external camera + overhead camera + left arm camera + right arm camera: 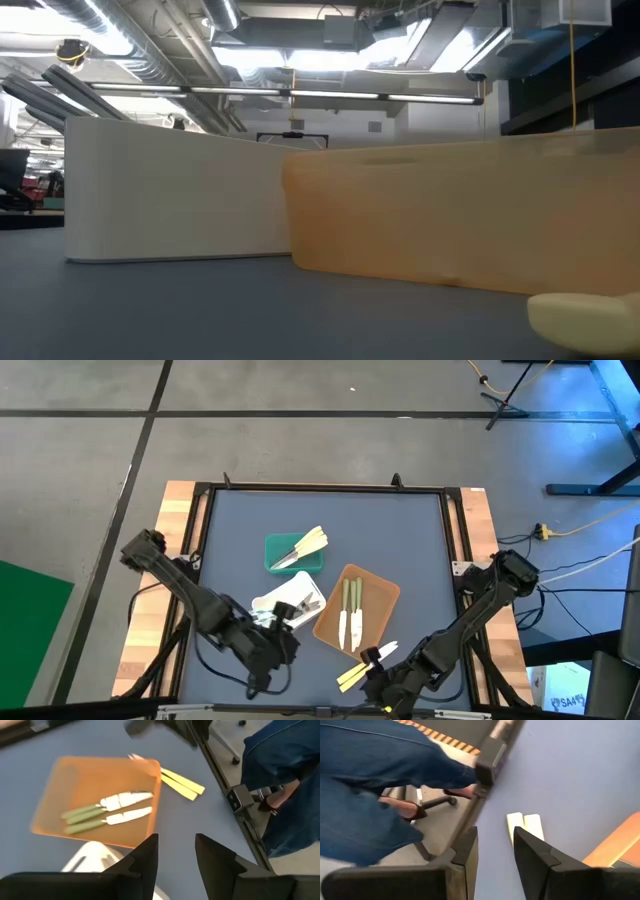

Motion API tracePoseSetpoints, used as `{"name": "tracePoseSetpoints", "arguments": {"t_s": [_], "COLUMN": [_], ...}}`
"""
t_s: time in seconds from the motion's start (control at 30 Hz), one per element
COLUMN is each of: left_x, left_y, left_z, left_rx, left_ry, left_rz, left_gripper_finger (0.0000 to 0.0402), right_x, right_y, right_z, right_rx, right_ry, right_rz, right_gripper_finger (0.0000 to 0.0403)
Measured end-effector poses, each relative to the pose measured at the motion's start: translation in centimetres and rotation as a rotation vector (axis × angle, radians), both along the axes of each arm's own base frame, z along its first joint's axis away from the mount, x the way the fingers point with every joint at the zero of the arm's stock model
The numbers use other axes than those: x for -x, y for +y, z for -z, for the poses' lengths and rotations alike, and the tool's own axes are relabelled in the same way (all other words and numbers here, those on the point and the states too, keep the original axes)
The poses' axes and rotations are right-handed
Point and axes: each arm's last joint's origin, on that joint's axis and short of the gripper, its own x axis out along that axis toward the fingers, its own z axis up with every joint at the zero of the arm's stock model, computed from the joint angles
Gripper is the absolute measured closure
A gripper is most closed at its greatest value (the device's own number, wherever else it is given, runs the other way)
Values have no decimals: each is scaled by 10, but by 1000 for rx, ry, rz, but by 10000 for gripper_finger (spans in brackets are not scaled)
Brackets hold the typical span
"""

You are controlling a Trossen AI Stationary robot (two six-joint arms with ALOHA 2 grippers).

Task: Sort silverware by color (type)
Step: Put the yellow knife into the blue bin

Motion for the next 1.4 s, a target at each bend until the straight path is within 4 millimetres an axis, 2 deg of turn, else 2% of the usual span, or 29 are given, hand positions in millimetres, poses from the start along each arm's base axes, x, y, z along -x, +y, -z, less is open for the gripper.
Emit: {"name": "tracePoseSetpoints", "arguments": {"t_s": [0.13, 0.27, 0.47, 0.63, 1.1, 1.4], "left_x": [18, 29, 32, 32, 28, 26], "left_y": [15, 23, 27, 27, 32, 36], "left_z": [-25, -39, -45, -45, -45, -45], "left_rx": [-18, -41, -76, -101, -137, -137], "left_ry": [-57, -107, -132, -133, -136, -135], "left_rz": [1, 6, 29, 58, 79, 64], "left_gripper_finger": [278, 278, 278, 278, 278, 278], "right_x": [-6, -10, -12, -13, -16, -19], "right_y": [1, 3, 5, 5, -9, -12], "right_z": [15, 32, 57, 69, 74, 74], "right_rx": [29, 57, 115, 118, 169, 142], "right_ry": [29, 65, 130, 185, 243, 282], "right_rz": [11, 19, 33, 88, 172, 149], "right_gripper_finger": [292, 292, 292, 292, 292, 292]}}
